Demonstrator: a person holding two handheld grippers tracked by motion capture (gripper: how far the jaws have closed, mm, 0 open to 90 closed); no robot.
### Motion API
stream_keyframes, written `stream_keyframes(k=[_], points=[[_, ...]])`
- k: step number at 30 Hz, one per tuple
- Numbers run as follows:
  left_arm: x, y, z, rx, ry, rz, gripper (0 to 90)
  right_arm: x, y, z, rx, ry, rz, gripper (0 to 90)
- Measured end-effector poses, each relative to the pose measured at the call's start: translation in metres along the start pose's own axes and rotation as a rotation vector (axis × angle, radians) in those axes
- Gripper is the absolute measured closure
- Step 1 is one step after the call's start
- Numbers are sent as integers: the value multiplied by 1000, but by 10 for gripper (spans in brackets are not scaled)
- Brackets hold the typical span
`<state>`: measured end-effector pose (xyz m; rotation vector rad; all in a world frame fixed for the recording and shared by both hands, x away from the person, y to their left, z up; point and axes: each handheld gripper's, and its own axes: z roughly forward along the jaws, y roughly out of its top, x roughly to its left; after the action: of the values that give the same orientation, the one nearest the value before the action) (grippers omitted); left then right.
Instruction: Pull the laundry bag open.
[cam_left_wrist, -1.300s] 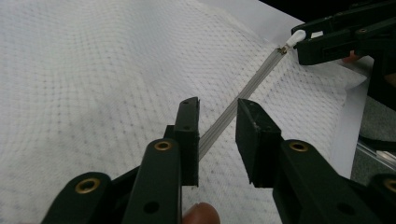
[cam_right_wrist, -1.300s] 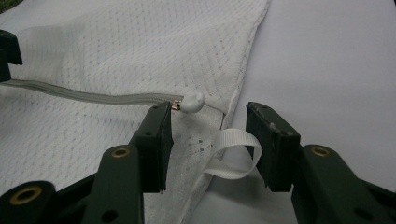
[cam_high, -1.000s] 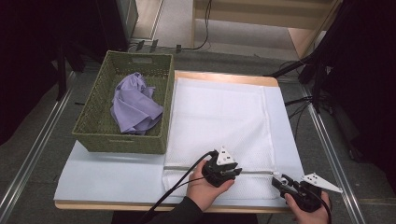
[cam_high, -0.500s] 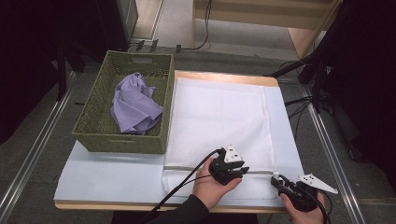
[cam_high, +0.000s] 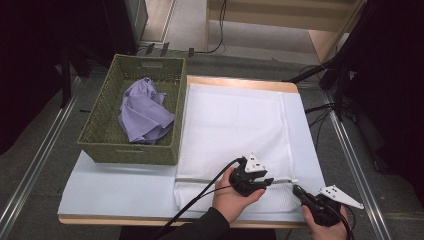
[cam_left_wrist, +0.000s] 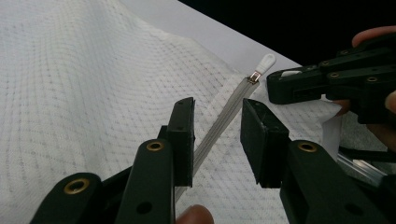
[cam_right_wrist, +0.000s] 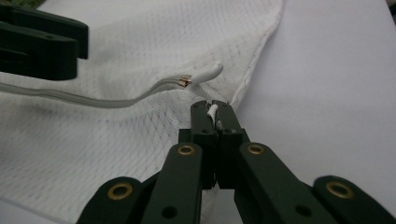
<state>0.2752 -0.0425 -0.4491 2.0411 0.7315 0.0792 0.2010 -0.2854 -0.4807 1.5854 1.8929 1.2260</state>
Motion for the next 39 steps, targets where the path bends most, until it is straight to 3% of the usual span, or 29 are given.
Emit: stream_keyframes(k=[9, 16, 19, 23, 28, 31, 34, 36, 39], points=[[3, 4, 6, 15, 0, -46, 751, 12, 6, -2, -55, 12, -62, 900], [-4, 14, 12, 12, -28, -55, 727, 23, 9, 0, -61, 9, -119, 900], [-6, 20, 13, 20, 0, -74, 718, 26, 10, 1, -61, 9, -130, 900], [-8, 29, 18, 26, 17, -103, 653, 29, 10, 3, -62, 8, -150, 900], [-17, 44, 24, 30, 30, -100, 562, 34, 12, 5, -57, 3, -165, 900], [-21, 50, 29, 59, 27, -95, 478, 36, 12, 6, -53, 4, -183, 900], [-23, 51, 38, 86, 24, -98, 463, 37, 12, 6, -50, 4, -185, 900], [-21, 51, 40, 88, 26, -112, 479, 37, 11, 6, -46, 1, -194, 900], [-16, 50, 36, 91, 3, -124, 578, 35, 11, 6, -44, 1, -190, 900]])
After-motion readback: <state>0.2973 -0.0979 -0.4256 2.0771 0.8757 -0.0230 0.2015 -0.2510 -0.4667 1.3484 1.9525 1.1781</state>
